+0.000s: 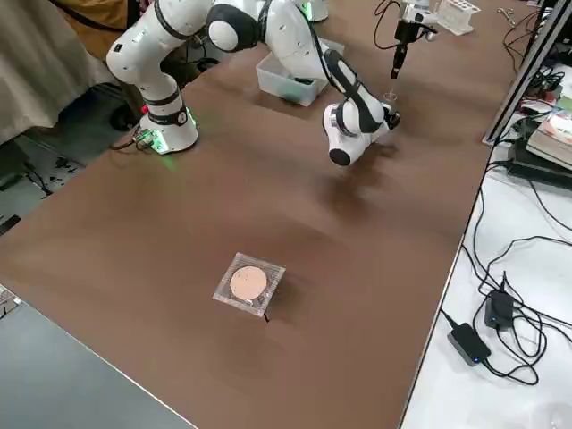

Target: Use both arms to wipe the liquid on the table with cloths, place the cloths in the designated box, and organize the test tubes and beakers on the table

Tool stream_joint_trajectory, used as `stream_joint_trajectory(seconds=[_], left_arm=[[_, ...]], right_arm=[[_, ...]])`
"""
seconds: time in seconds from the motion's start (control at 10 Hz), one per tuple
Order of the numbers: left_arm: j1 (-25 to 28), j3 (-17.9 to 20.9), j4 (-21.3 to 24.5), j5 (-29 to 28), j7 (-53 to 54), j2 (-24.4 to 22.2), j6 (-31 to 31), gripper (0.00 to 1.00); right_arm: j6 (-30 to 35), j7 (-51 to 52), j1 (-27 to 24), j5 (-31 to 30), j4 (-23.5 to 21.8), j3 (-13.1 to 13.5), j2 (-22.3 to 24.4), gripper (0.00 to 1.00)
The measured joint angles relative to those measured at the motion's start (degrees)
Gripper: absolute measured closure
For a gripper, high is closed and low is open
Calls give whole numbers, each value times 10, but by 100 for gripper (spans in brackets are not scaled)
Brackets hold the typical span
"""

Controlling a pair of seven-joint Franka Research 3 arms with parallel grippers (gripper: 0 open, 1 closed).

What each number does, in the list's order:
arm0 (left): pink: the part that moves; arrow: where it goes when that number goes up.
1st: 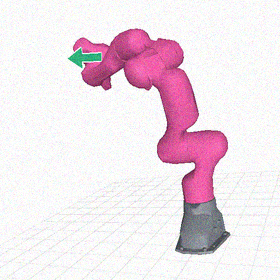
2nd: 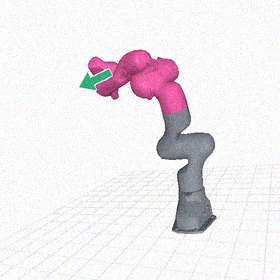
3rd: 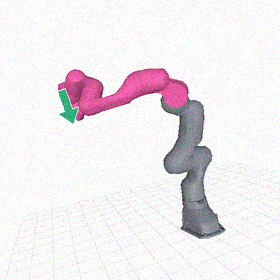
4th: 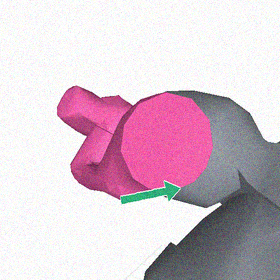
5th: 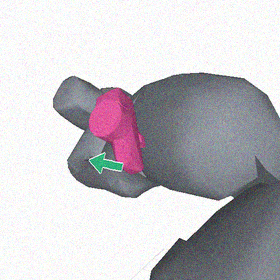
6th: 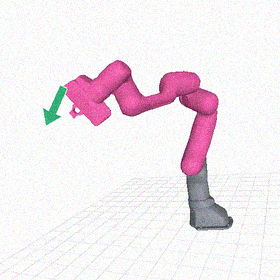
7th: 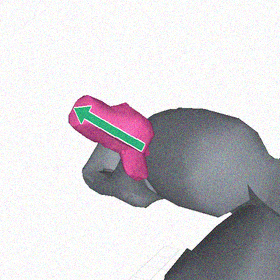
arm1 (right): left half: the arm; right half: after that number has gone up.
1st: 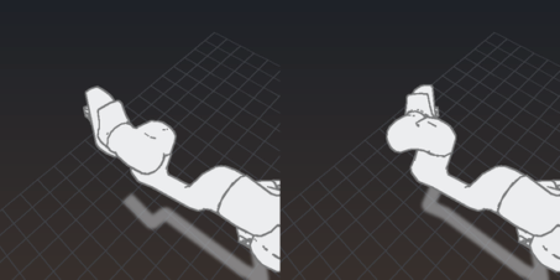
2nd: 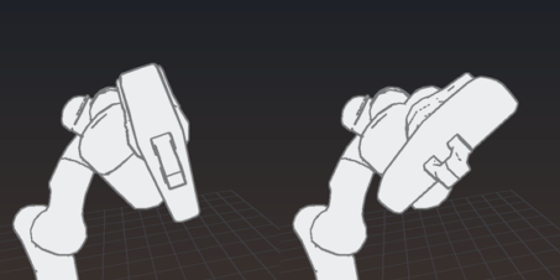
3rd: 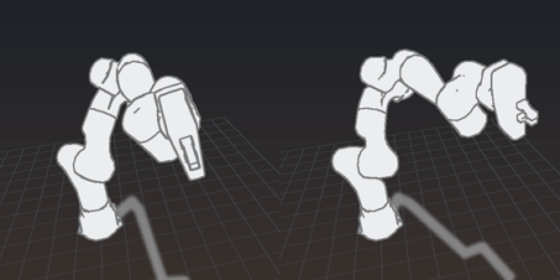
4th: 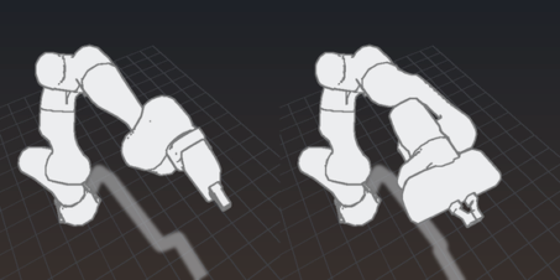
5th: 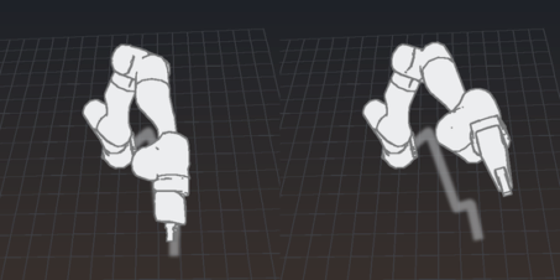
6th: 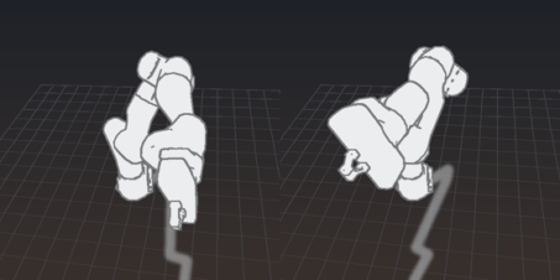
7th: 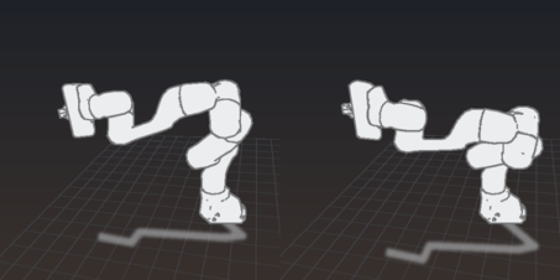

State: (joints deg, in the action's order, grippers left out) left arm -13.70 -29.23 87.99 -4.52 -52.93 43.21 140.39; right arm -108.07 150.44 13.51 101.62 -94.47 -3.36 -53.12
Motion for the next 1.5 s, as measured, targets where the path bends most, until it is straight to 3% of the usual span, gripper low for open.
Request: stream_joint_trajectory(seconds=[0.8,1.0,1.2,1.5], left_arm=[[-3,3,2,0,0,5,30,63],[-3,4,2,0,0,5,30,66],[-3,4,2,0,0,5,33,77],[-3,3,1,0,1,5,36,79]], right_arm=[[0,0,0,22,13,0,-8,0],[0,0,0,26,17,0,-10,0],[0,1,0,28,17,0,-12,0],[0,1,0,33,18,0,-12,0]])
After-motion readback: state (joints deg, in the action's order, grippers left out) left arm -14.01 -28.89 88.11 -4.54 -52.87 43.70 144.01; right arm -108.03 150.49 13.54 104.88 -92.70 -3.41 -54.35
